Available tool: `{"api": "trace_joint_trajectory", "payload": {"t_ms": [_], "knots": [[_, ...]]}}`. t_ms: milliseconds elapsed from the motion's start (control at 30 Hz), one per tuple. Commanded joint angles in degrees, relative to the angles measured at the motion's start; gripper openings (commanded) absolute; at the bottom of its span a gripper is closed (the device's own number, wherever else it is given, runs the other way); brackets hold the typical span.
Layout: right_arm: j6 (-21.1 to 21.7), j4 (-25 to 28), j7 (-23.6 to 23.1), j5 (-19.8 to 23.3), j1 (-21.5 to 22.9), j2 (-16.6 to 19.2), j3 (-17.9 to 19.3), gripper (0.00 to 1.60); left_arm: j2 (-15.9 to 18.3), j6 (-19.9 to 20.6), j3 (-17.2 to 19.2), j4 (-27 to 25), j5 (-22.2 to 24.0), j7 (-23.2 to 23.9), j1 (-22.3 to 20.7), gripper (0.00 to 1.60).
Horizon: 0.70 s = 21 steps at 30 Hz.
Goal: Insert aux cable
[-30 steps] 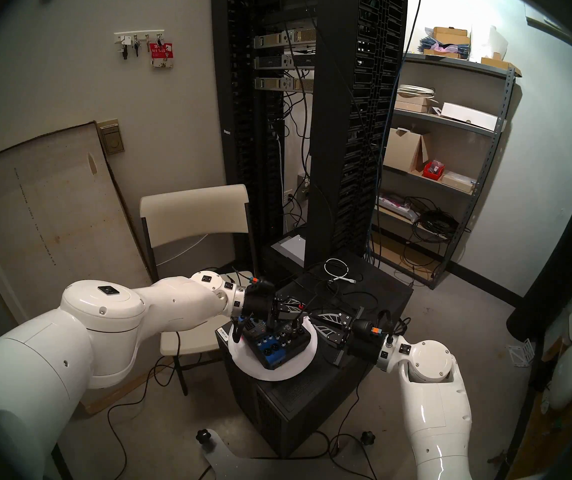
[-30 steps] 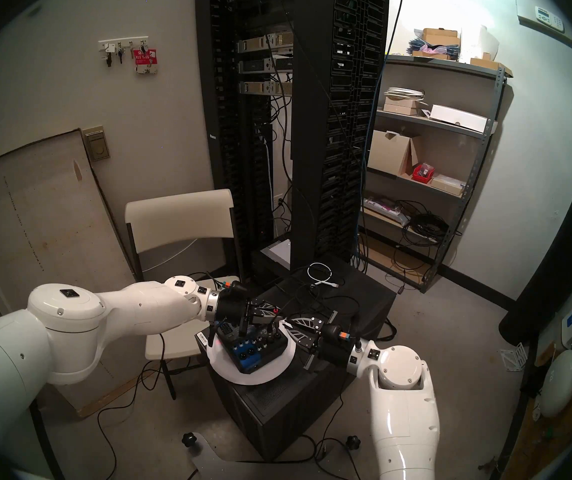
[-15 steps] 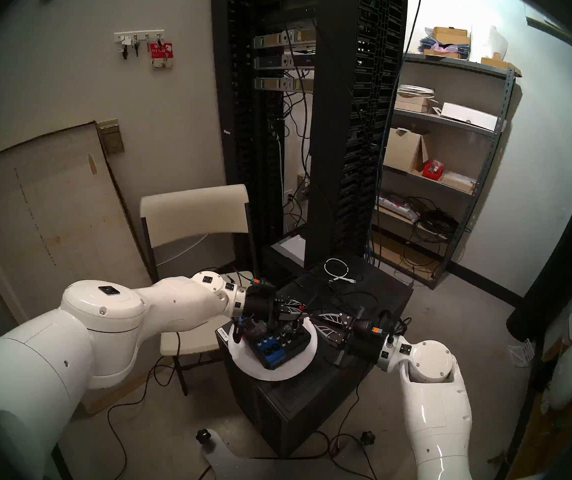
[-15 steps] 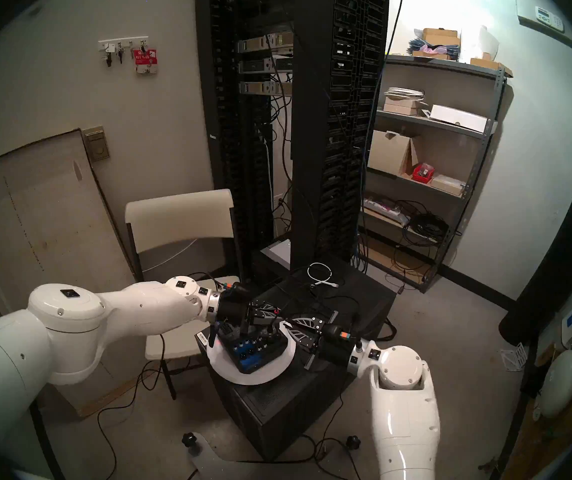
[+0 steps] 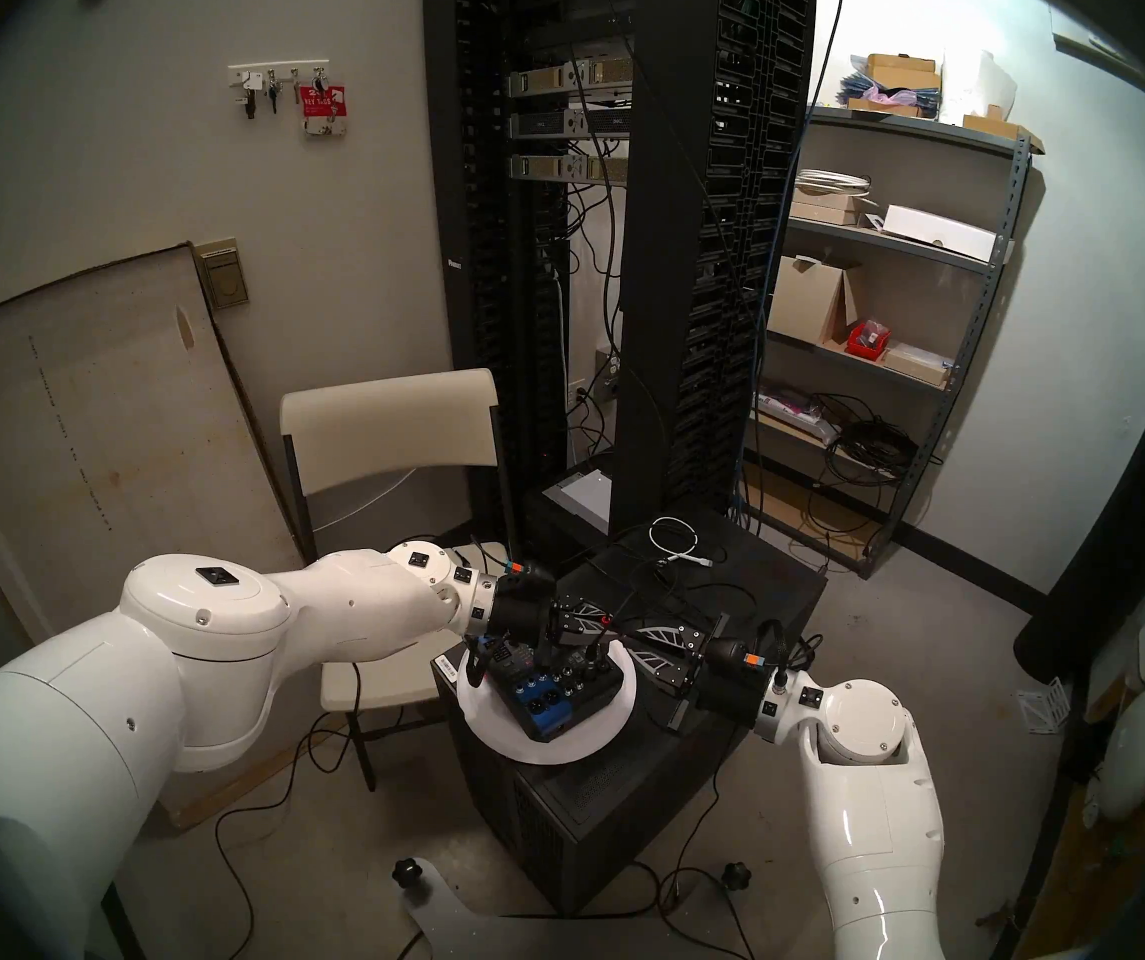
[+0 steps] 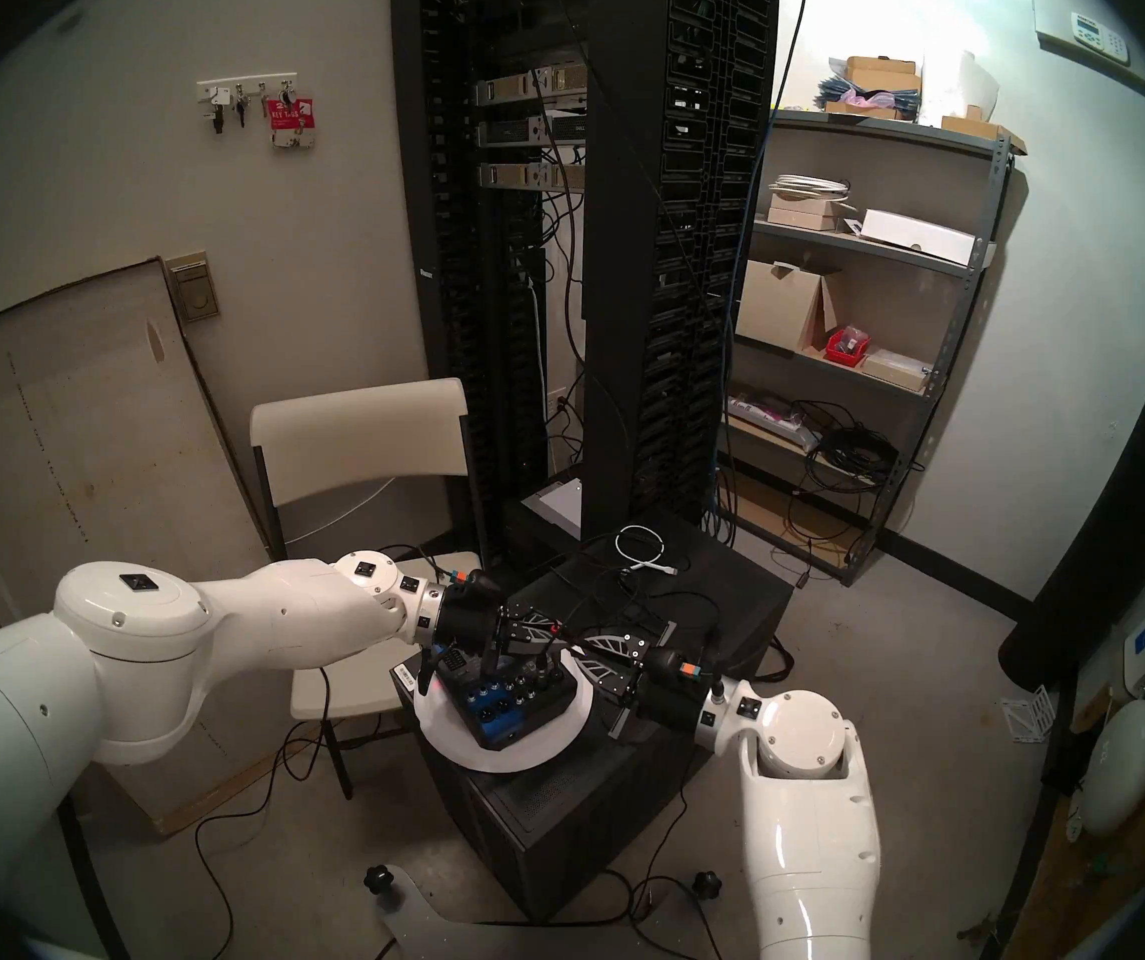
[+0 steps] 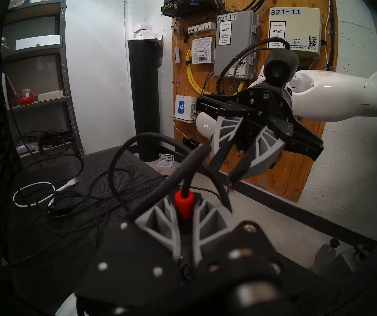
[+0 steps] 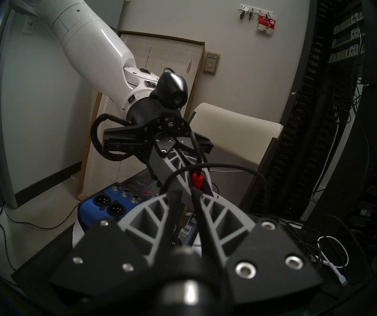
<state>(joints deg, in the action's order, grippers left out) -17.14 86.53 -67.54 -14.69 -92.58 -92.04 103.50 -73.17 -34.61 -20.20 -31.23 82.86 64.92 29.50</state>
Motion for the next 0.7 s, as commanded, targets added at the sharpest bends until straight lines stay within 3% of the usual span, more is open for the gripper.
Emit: {"api": "trace_joint_trajectory", "payload": {"t_ms": [0, 667], "knots": [[0.7, 1.0, 0.1, -0.2, 1.5, -0.4, -0.6, 0.68, 1.3, -0.8, -0.8, -2.5, -1.3, -1.0, -1.1, 0.00], [2.2, -0.7, 2.0, -2.1, 3.7, -0.3, -1.2, 0.69, 3.5, -1.4, -2.2, -7.4, -3.2, -4.4, -3.5, 0.00]]}}
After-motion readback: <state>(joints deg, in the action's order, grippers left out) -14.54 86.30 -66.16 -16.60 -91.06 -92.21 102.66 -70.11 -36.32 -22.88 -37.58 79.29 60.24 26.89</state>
